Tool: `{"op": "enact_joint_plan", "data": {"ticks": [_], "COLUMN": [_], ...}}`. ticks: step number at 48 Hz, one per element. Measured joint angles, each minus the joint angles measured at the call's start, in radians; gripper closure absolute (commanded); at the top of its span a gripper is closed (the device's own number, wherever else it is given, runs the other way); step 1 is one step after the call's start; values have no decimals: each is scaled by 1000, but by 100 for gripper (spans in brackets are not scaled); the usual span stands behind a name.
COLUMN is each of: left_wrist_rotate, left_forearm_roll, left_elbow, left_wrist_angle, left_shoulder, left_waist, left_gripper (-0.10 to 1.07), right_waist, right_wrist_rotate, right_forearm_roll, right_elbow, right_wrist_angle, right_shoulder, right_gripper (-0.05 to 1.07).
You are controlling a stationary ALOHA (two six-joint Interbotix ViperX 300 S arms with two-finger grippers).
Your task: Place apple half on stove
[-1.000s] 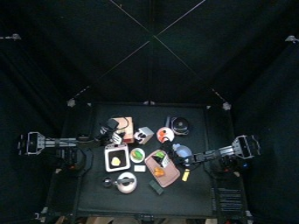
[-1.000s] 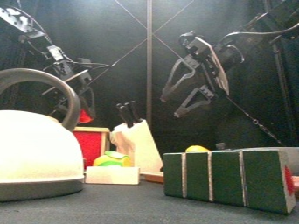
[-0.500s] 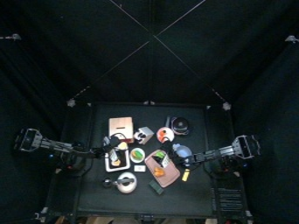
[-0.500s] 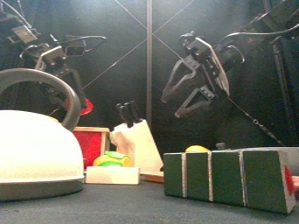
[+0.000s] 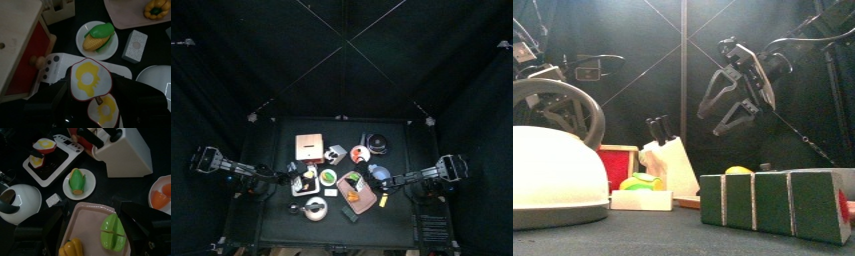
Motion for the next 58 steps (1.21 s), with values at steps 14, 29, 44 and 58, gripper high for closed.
{"op": "enact_joint_plan", "data": {"ticks": [14, 29, 44, 58], "left_wrist_rotate": [-2, -2, 0, -2], "left_forearm_roll": [-38, -43, -46, -46], "left_elbow": [6, 6, 6, 5], "left_wrist_angle": [-23, -23, -23, -17], "left_shoulder": [71, 80, 81, 57], "left_waist": [18, 23, 25, 25], "left_gripper": [13, 6, -2, -2], "right_waist": [-2, -2, -2, -2], "right_wrist_rotate": [0, -2, 0, 0], "right_forearm_roll": [0, 0, 0, 0], "right_elbow": [0, 0, 2, 0], "right_wrist_angle": [0, 0, 2, 0], "right_shoulder": [2, 2, 3, 2], "right_gripper": [4, 4, 4, 4]}}
